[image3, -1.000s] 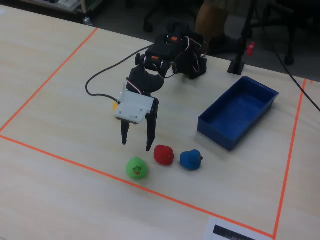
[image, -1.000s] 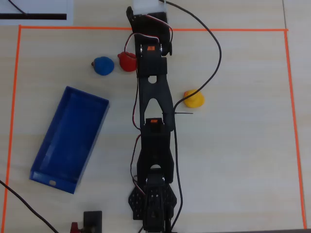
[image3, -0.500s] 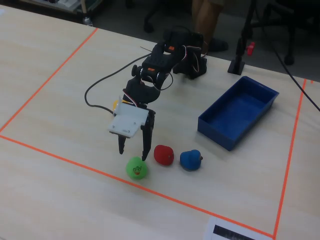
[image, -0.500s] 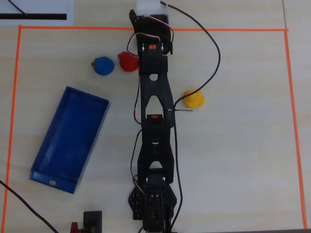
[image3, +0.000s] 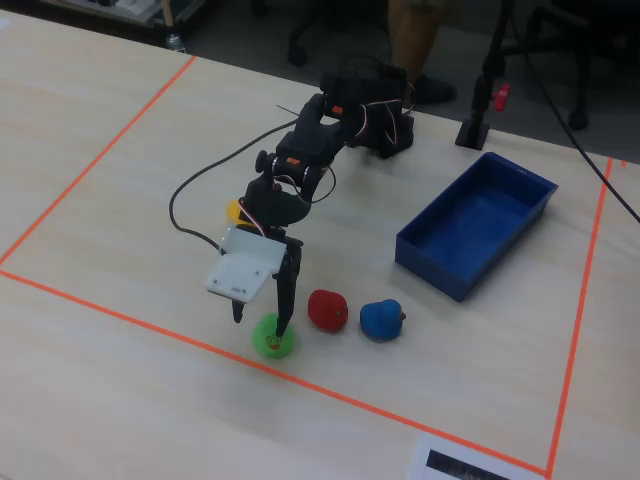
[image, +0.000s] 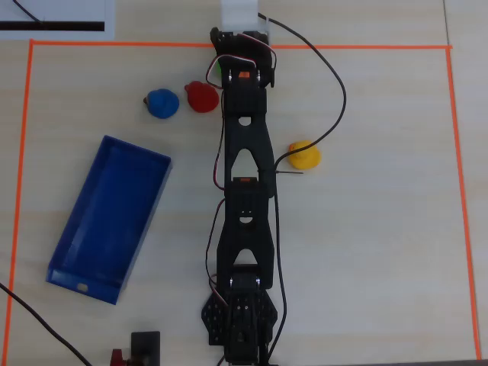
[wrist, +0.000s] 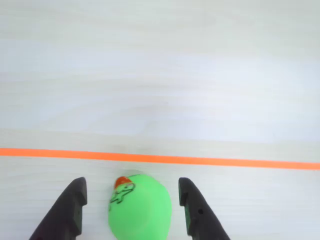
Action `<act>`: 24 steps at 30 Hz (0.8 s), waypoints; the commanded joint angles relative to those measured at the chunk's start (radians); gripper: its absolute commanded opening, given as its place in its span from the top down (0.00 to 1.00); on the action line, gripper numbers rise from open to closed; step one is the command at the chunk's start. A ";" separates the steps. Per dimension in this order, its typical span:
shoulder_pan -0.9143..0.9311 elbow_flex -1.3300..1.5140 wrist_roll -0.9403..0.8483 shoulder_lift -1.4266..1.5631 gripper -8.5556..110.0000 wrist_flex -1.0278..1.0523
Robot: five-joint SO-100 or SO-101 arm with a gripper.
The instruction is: Grasp green duck and put it into box.
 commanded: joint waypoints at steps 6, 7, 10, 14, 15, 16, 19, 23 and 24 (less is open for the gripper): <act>0.009 -0.049 0.044 -0.006 0.74 0.015; 0.008 -0.048 0.049 -0.006 0.74 0.021; -0.002 -0.046 0.063 -0.015 0.75 0.048; -0.014 -0.043 0.078 -0.037 0.75 0.046; -0.017 -0.043 0.080 -0.043 0.75 0.043; -0.018 -0.043 0.083 -0.049 0.75 0.041; -0.021 -0.035 0.083 -0.069 0.79 0.043; -0.023 -0.034 0.078 -0.092 0.93 0.043; -0.025 -0.034 0.081 -0.092 0.93 0.043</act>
